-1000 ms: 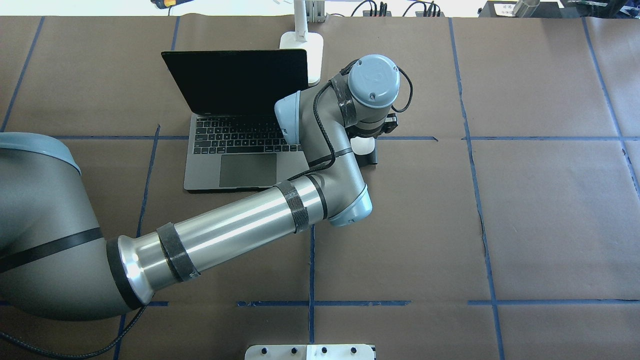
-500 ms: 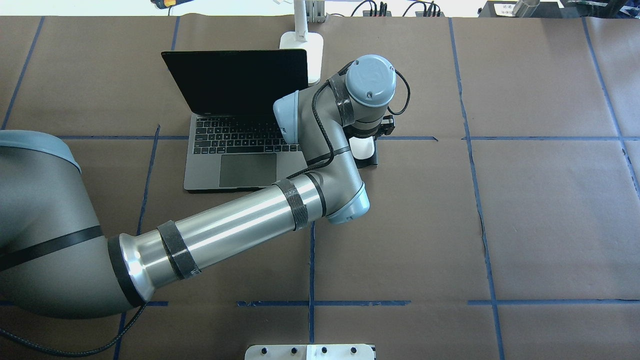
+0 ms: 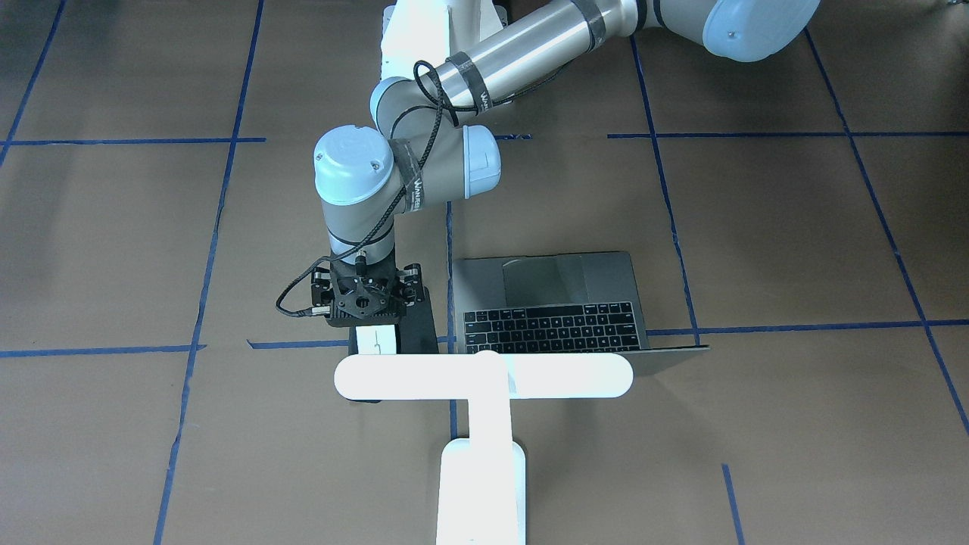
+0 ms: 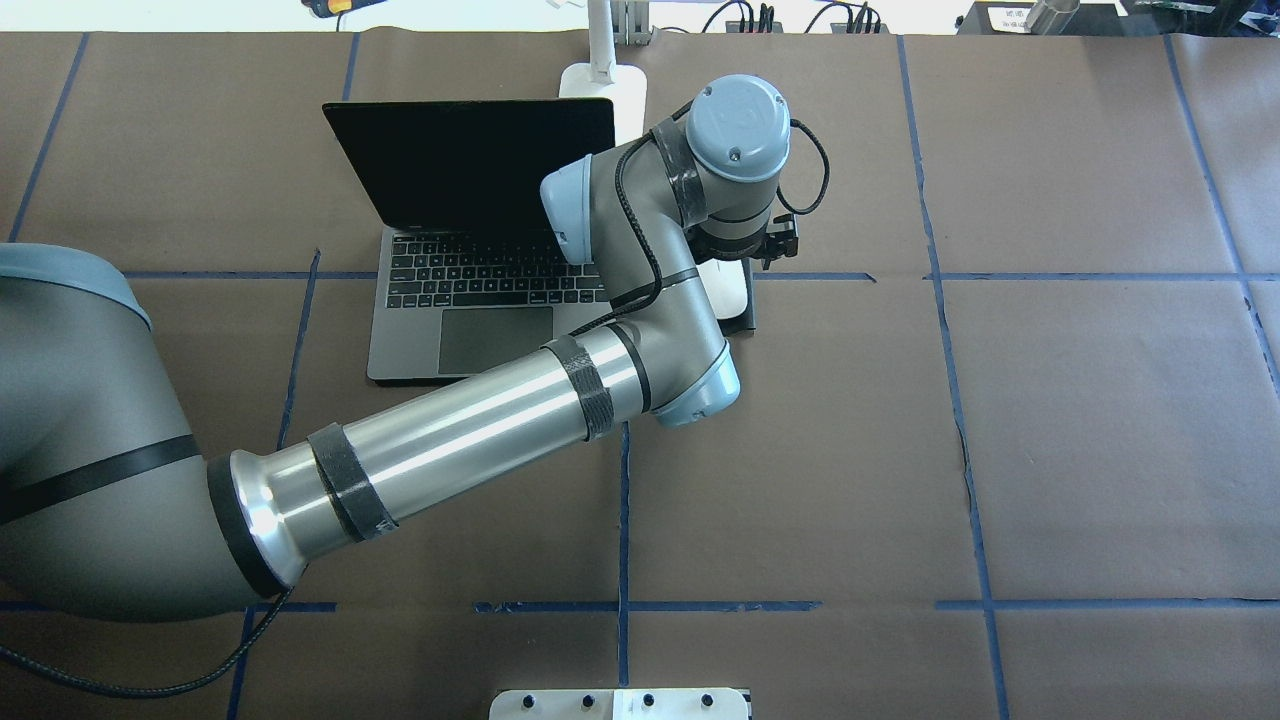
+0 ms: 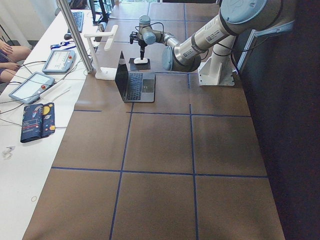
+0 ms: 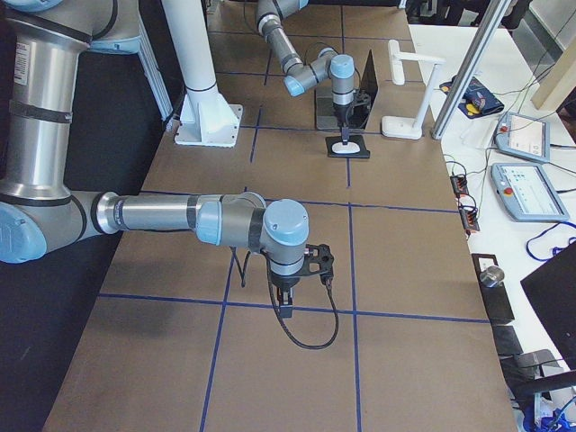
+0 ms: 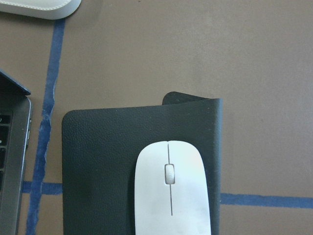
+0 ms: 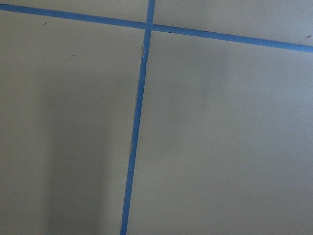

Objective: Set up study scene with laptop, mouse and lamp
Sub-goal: 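Lower the mouse onto the pad and open the left gripper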

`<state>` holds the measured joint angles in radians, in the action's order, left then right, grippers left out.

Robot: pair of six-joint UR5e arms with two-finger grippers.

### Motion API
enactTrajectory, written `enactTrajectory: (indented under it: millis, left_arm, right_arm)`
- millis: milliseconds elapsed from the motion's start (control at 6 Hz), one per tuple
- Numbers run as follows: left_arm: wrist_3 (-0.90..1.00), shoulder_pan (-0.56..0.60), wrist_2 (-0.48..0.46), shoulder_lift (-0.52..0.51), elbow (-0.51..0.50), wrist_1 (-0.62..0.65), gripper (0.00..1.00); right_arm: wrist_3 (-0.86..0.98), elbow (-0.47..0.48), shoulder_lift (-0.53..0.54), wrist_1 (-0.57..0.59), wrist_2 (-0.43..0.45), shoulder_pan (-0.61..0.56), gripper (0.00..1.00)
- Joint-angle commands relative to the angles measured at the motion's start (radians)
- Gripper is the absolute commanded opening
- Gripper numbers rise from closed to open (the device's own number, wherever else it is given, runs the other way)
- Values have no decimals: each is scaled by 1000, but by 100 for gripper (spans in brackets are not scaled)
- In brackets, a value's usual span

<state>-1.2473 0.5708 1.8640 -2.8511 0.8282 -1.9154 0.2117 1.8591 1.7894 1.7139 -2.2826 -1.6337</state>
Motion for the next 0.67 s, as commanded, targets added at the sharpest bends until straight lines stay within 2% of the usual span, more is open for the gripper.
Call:
enactTrajectory:
  millis: [0, 333, 500]
  left_arm:
    - [29, 8, 73, 106, 183, 51, 100]
    - [165, 11, 87, 357, 656, 319, 100]
    - [275, 44, 89, 495, 848, 388, 100]
  right_arm:
    - [0, 0, 1, 0, 0, 0, 100]
    - [2, -1, 1, 0, 3, -1, 100]
    - [2, -1, 1, 0, 3, -2, 100]
